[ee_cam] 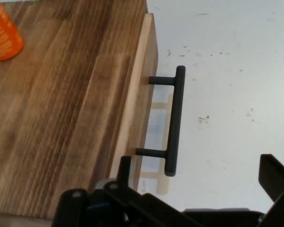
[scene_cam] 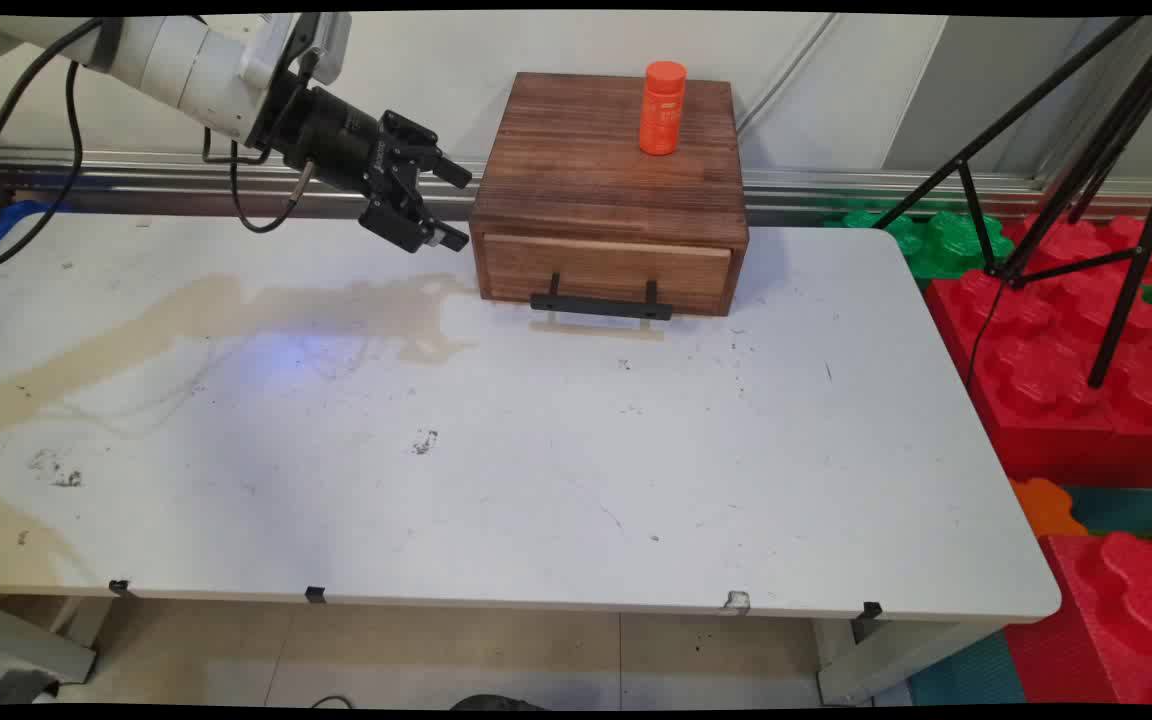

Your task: Open the drawer

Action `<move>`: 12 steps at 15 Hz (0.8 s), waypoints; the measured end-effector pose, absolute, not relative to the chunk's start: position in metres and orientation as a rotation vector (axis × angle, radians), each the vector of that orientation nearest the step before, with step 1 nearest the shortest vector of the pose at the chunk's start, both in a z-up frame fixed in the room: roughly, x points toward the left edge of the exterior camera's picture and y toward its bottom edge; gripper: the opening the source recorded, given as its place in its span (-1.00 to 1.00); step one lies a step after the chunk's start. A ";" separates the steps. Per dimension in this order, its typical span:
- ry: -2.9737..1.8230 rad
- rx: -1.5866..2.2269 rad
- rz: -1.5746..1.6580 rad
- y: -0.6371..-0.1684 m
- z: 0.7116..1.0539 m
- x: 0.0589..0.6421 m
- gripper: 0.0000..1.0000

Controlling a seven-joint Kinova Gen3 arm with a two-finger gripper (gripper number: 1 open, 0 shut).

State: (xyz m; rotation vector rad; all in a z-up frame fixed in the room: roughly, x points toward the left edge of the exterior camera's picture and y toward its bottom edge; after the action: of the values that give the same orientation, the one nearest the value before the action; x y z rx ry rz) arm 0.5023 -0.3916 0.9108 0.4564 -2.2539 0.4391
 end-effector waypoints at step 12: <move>-2.300 0.491 0.368 -0.410 0.894 0.453 1.00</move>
State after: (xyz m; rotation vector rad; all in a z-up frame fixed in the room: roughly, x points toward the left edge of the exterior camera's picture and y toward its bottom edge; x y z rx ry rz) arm 0.4531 -0.4104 0.8942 0.4905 -2.2997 0.3680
